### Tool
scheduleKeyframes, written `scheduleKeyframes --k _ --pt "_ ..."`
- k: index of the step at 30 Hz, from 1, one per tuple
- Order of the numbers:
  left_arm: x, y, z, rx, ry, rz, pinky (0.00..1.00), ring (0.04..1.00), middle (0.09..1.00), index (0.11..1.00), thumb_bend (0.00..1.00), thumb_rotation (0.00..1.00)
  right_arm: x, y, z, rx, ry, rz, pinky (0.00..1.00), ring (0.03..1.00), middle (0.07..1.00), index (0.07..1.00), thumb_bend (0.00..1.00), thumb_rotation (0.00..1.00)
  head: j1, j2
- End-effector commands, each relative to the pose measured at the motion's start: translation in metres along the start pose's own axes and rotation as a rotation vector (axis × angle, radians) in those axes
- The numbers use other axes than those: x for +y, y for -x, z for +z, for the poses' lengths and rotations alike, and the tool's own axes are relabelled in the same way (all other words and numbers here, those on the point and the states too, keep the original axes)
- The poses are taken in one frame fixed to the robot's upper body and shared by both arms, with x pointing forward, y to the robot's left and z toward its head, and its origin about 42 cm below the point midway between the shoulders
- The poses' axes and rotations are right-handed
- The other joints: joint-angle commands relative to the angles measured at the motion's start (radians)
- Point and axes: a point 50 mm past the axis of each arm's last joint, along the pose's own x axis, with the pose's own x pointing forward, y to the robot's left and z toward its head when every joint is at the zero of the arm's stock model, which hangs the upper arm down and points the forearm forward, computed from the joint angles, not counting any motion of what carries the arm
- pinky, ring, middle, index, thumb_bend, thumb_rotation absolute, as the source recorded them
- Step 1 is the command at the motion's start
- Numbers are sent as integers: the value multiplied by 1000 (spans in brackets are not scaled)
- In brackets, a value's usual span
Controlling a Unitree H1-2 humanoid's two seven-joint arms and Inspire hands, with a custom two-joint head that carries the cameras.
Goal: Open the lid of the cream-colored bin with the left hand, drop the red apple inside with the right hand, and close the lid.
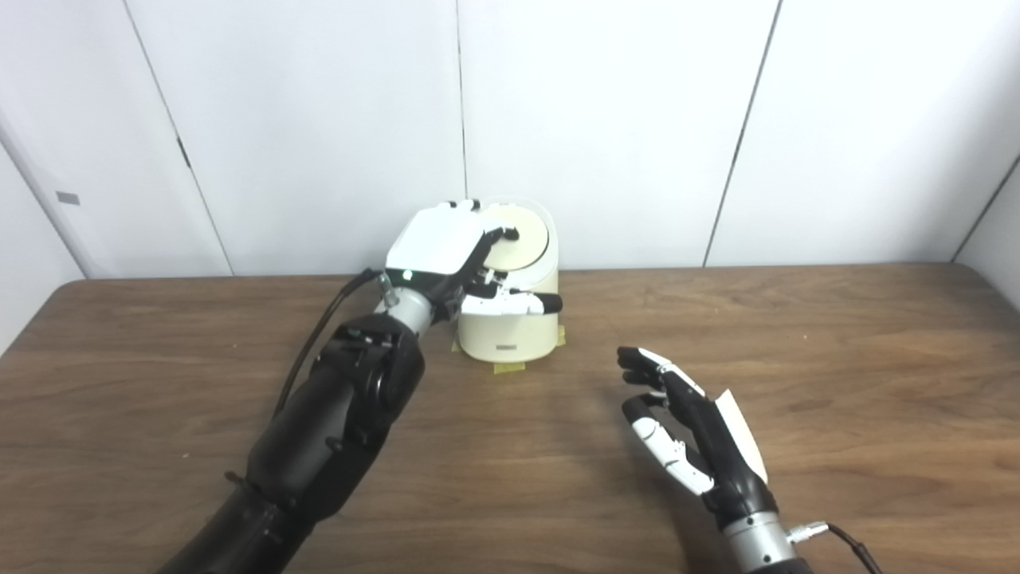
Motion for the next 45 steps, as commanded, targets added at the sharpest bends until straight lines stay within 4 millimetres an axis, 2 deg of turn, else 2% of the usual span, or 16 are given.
scheduleKeyframes --k 1,6,9,11,17,21,26,31,34,36,39,45 --pt "2 3 -5 26 -3 1 1000 952 832 827 981 1000 -4 -9 16 -78 6 -13 672 791 819 816 268 797 -2 1" --pt "-15 11 -13 29 20 -18 1000 938 828 804 961 1000 -3 -9 16 -71 -1 -11 672 790 819 814 283 799 -5 4" --pt "-22 13 -18 32 33 -24 1000 931 832 808 984 1000 -4 -9 18 -71 14 -8 670 788 821 817 287 821 -4 5" --pt "-24 13 -20 36 31 -30 1000 932 838 814 988 1000 -4 -10 19 -74 6 -12 670 788 820 815 291 797 -5 6" --pt "-37 15 -21 13 -105 -44 1000 936 833 807 972 999 -2 -11 20 -63 9 -13 672 782 814 811 299 788 -5 2" --pt "-54 20 -21 -18 -223 -84 1000 948 831 812 966 976 -1 -12 20 -46 17 -7 677 781 813 812 331 815 -5 1" --pt "-70 26 -22 -27 -262 -104 1000 948 827 811 961 935 -2 -13 21 -41 25 9 691 791 821 821 338 829 -8 -1" --pt "-83 31 -21 -35 -264 -88 1000 926 815 800 953 959 -2 -12 21 -31 19 12 689 789 821 821 348 821 -3 2" --pt "-74 33 -17 -17 -154 -17 1000 941 855 831 881 958 -3 -12 21 -27 23 10 690 791 822 823 349 830 0 1" --pt "-62 35 -12 -9 -65 57 1000 988 924 899 797 957 -4 -12 20 -25 24 11 699 798 827 826 355 828 -2 0" --pt "-44 40 -2 -24 70 194 1000 999 969 950 674 996 -4 -11 20 -29 35 6 696 799 831 831 347 828 -5 0" --pt "-21 61 23 -59 348 428 1000 1000 1000 999 579 1000 -6 -12 19 -26 60 2 698 800 827 831 337 827 -1 -1"
